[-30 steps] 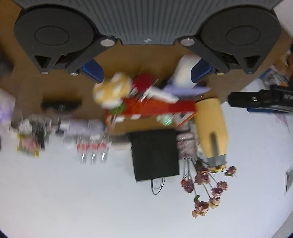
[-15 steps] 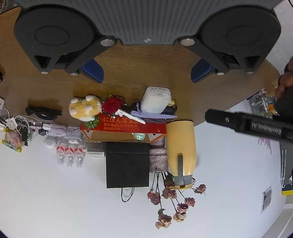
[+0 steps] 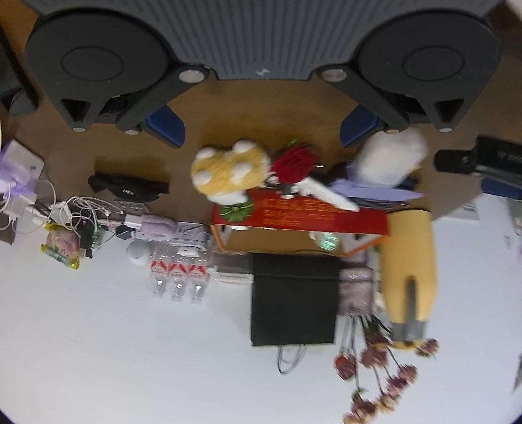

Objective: Organize objects
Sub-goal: 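Grasp the black cable with left gripper while right gripper grasps the plush toy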

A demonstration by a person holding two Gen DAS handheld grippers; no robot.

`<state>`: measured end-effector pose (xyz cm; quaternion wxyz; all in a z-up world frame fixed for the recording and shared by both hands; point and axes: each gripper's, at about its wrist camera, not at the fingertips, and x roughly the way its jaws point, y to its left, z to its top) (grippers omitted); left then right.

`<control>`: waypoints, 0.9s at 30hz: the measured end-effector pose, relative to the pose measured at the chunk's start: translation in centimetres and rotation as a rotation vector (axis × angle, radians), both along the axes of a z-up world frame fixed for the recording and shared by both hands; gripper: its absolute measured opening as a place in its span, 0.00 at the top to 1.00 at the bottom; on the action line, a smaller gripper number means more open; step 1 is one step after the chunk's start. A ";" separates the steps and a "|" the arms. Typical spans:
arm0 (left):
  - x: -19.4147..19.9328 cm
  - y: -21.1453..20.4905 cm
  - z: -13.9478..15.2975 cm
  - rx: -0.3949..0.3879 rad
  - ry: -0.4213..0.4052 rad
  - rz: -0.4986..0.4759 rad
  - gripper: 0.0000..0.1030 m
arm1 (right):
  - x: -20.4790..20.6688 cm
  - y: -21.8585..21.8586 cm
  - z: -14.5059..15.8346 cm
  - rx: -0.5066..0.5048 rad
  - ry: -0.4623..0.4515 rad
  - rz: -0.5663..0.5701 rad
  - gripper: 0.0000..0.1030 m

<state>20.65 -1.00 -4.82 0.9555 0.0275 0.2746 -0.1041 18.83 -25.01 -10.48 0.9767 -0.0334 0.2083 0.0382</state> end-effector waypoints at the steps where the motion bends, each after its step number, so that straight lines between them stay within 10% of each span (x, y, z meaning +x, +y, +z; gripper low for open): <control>1: 0.8 -0.3 -0.2 0.010 -0.006 -0.003 0.03 | 1.3 -0.1 -0.2 -0.004 0.014 -0.003 0.00; 15: 14.4 0.0 -1.0 -0.002 0.068 -0.031 0.02 | 13.2 2.7 0.6 -0.197 -0.065 0.054 0.09; 20: 20.3 -0.4 -2.5 0.055 0.176 -0.006 0.02 | 18.9 -1.8 -0.6 -0.107 0.091 0.005 0.11; 27: 20.4 0.6 -3.1 0.004 0.190 -0.036 0.15 | 20.7 -4.5 -4.1 0.101 0.200 0.014 0.43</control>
